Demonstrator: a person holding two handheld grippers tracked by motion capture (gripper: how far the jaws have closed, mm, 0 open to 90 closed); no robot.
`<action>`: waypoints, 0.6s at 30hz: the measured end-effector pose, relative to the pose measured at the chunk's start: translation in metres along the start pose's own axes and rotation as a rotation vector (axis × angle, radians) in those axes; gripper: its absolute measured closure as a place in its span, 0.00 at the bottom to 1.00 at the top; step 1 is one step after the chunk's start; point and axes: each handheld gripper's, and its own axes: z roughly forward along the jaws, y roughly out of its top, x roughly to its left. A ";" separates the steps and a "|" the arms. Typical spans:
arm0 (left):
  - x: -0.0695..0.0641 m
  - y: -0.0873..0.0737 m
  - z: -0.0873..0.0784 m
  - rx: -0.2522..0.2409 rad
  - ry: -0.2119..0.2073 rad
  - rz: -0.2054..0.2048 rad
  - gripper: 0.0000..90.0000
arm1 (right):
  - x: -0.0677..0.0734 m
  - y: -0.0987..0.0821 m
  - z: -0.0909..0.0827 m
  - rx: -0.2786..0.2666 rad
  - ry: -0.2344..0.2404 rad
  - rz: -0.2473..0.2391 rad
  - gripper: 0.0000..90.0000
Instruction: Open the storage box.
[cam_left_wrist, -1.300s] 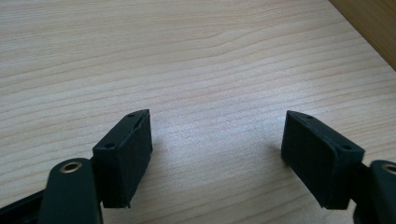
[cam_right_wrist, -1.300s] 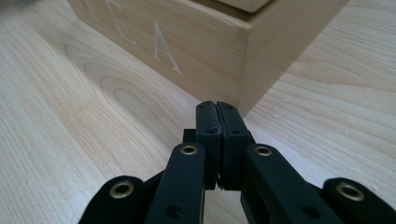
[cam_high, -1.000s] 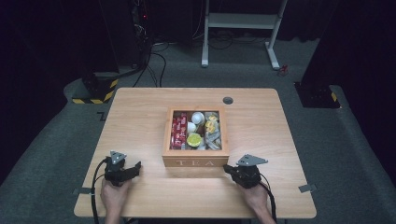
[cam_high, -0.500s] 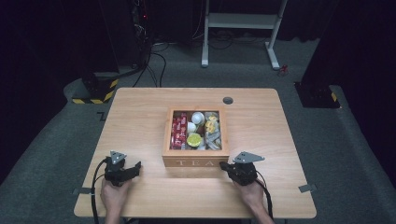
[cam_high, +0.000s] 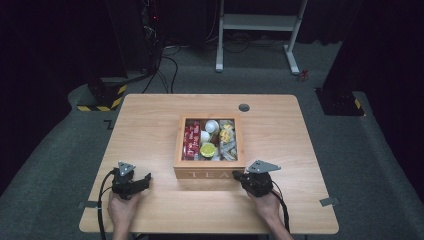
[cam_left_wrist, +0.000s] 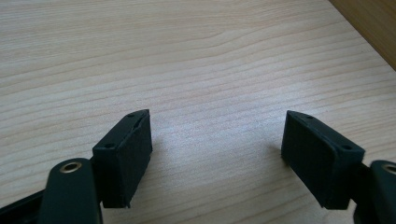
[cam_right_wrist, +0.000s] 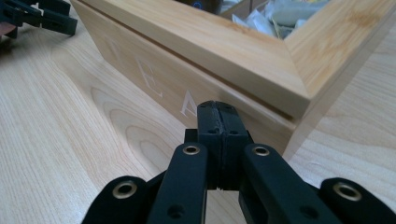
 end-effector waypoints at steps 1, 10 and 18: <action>0.000 0.000 0.000 0.000 0.000 0.000 0.28 | 0.001 0.001 -0.001 0.000 0.001 0.005 1.00; 0.000 0.000 0.000 0.000 0.000 0.000 0.28 | 0.004 0.008 -0.002 -0.024 -0.001 -0.007 1.00; 0.000 0.000 0.000 0.001 -0.001 0.001 0.27 | 0.005 0.010 -0.002 -0.019 -0.003 -0.002 1.00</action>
